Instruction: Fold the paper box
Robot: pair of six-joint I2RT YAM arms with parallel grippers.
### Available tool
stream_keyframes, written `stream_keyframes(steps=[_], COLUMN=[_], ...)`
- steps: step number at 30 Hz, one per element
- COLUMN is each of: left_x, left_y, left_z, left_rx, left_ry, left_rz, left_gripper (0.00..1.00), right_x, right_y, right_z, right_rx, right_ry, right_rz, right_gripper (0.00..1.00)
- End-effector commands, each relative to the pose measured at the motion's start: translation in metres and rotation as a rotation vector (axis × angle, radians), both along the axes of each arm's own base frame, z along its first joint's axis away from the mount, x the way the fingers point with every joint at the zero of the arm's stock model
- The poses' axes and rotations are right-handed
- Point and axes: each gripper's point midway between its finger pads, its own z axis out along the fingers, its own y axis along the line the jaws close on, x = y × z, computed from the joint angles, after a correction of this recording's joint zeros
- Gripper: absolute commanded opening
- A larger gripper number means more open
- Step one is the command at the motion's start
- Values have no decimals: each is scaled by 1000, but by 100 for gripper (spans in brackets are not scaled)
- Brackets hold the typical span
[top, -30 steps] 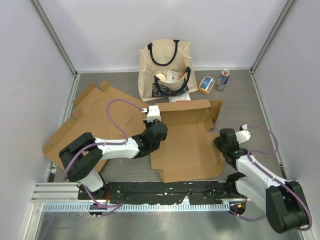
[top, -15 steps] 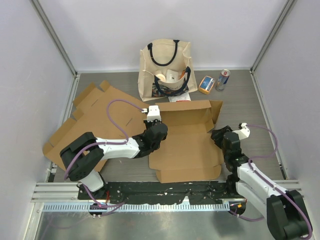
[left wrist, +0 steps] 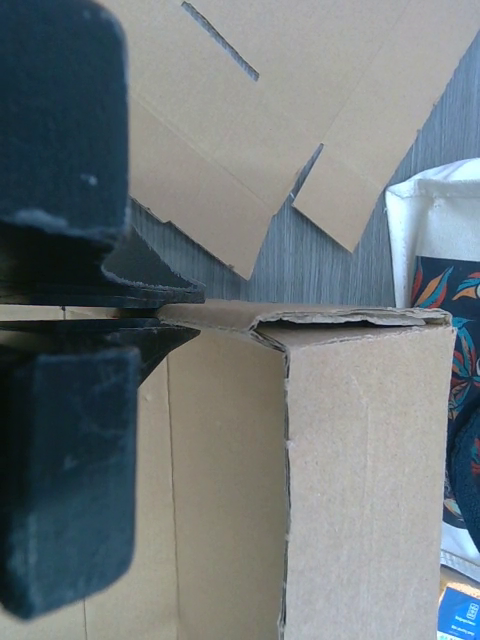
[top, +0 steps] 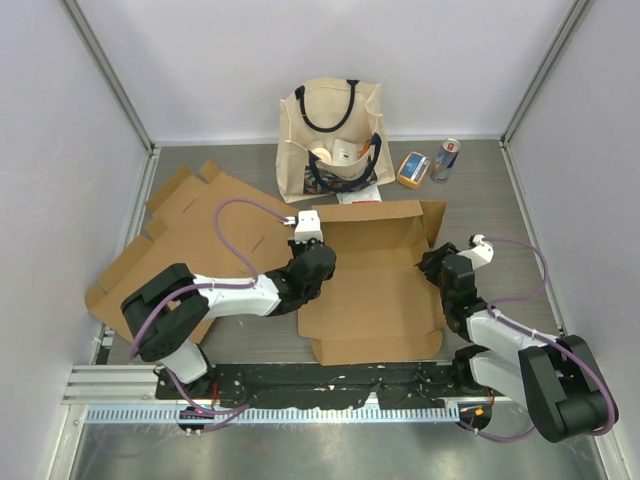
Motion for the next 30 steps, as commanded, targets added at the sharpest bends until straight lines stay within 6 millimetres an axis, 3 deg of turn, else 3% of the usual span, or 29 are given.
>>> stream_keyframes(steps=[1,4,8,10,14,17,18,23,28,30], left_x=[3,4,4,4,5,5,5,5,3,2], left_y=[-7,-8,-9,-8,-8,-9,-10,-9,-7,-6], left_z=[-1,-3,-6,-6,-5,-6,-5,-8,-9,-9], left_rx=[-28,-28,-24,-18,-17,-15,-15,-12,-11,-11], left_ry=[-2,2,7,6,3,5,4,7,9,9], left_rz=[3,3,0,5,7,4,2,-1,-3,-3], left_gripper=[0,0,0,0,0,0,0,0,0,0], right_x=[20,23,28,23,16,7,3,2,11,14], right_y=[-8,-10,-6,3,23,31,31,17,5,-2], right_z=[36,36,40,40,61,58,52,64,89,93], right_rx=[-47,-61,-76,-93,-85,-78,-86,-178,-264,-260], right_ry=[-118,-118,-109,-75,-102,-48,-18,-18,-22,-24], right_rz=[-43,-52,-55,-38,-7,3,9,-18,-32,-47], right_gripper=[49,42,24,20,11,9,10,48,60,61])
